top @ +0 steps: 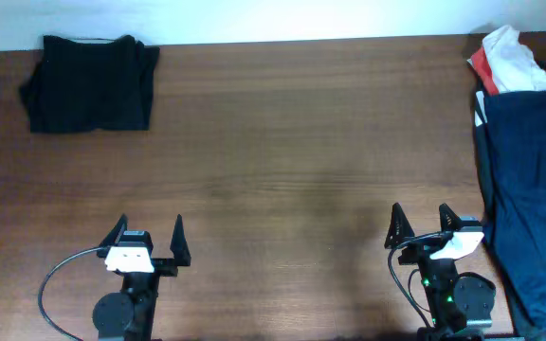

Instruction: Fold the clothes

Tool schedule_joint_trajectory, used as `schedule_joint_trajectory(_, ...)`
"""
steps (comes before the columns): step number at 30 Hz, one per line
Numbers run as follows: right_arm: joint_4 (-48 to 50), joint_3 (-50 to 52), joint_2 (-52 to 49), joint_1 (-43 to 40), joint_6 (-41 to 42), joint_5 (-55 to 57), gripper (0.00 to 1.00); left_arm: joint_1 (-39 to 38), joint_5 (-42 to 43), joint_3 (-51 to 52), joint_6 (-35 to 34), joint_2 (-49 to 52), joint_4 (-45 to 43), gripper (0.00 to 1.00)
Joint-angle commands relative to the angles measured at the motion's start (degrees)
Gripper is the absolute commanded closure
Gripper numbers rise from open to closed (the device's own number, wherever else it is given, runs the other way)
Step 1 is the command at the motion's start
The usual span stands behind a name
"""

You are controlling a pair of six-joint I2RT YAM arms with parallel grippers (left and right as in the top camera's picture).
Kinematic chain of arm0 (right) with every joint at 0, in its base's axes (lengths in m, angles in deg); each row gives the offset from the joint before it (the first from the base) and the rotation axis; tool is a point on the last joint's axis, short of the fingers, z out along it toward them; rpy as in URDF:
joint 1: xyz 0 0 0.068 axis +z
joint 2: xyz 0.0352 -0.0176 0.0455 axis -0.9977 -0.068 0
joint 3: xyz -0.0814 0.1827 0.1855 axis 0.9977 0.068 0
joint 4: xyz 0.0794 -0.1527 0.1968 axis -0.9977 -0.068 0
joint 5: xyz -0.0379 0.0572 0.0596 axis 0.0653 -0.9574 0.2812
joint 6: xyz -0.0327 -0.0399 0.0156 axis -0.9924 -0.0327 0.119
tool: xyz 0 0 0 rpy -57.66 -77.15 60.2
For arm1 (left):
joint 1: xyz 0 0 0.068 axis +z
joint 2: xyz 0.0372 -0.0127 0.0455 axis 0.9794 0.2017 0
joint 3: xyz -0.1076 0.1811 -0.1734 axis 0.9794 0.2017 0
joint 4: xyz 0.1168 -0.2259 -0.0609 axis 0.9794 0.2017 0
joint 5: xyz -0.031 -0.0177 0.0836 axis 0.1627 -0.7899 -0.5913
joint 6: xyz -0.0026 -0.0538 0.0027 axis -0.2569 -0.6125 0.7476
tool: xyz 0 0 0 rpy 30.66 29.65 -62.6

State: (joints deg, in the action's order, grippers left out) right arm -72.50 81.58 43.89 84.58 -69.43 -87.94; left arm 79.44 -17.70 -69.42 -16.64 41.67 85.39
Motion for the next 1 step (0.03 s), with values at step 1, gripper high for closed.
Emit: schedule_joint_trajectory(1,-0.3,0.3,0.3,-0.4,0.3,-0.5,0.01,-0.2,1.3,0.1,1.1,-0.3,0.2,0.01)
